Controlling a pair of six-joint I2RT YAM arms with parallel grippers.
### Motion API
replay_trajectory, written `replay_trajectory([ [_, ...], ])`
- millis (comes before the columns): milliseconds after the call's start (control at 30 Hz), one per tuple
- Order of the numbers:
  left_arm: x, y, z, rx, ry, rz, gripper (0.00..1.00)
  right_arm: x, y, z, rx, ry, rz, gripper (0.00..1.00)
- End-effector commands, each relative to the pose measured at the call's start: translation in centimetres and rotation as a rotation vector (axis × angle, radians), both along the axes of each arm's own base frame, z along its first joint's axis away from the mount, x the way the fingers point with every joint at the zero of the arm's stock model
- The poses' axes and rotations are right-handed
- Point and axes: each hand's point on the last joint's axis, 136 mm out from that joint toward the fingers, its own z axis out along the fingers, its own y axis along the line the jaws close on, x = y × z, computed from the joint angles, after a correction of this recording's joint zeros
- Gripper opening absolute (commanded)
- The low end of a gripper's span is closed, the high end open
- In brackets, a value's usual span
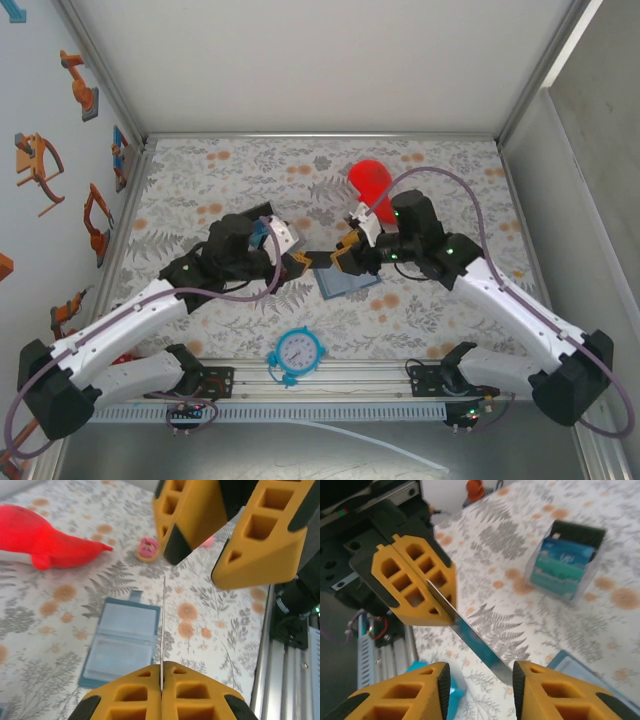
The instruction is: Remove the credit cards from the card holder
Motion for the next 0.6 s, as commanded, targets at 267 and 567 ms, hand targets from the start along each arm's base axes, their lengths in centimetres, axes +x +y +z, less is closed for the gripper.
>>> replay_trajectory([
  [267, 1.9, 3.5, 4.9, -0.408, 0.012, 0.326, 0.00, 3.5, 0.7, 4.0, 0.400, 0.101, -0.217, 0.52],
  [567, 1.0, 2.6, 6.3, -0.513, 0.069, 0.261, 0.00, 2.1, 4.0, 4.8, 0.537, 0.198, 0.030, 0.49],
])
